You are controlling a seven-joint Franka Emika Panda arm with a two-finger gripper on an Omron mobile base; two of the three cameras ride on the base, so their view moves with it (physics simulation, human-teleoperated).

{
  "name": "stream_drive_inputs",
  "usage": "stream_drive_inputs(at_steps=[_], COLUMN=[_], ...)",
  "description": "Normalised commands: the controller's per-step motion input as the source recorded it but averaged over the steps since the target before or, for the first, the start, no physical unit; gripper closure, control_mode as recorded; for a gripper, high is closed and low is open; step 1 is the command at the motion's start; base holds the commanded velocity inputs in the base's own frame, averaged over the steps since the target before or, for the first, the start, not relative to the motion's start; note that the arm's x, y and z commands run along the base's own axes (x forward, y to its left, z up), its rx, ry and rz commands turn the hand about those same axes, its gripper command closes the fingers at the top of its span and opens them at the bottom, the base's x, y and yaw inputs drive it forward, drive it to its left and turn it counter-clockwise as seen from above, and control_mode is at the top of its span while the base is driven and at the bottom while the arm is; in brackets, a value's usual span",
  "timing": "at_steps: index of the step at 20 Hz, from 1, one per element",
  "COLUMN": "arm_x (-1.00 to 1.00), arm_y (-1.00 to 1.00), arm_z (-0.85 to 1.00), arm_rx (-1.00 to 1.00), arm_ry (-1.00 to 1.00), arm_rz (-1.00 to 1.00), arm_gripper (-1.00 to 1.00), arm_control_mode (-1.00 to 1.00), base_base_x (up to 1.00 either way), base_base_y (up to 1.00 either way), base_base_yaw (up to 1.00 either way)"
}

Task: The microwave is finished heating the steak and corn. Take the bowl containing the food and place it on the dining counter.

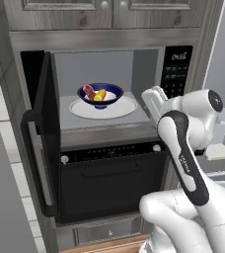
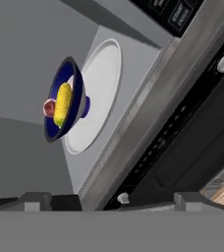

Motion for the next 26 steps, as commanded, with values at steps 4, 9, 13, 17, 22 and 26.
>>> stream_drive_inputs(at_steps=[4, 9, 13, 17, 22, 26], arm_x=[0.11, 0.62, 0.89, 0.91, 0.82, 0.60], arm_y=[-0.06, 0.24, 0.51, 0.14, 0.00, 0.00], arm_z=[-0.09, -0.05, 0.00, -0.08, -0.10, -0.28], arm_rx=[0.00, 0.00, 0.00, 0.00, 0.00, 0.00], arm_ry=[0.00, -0.01, 0.00, 0.04, 0.08, 0.08], arm_rz=[0.00, 0.00, 0.00, 0.00, 0.00, 0.00], arm_gripper=[-1.00, -1.00, -1.00, -1.00, -1.00, -1.00], arm_control_mode=[-1.00, -1.00, -1.00, -1.00, -1.00, -1.00], base_base_x=[0.00, 0.00, 0.00, 0.00, 0.00, 0.00], base_base_y=[0.00, 0.00, 0.00, 0.00, 0.00, 0.00], base_base_yaw=[0.00, 0.00, 0.00, 0.00, 0.00, 0.00])
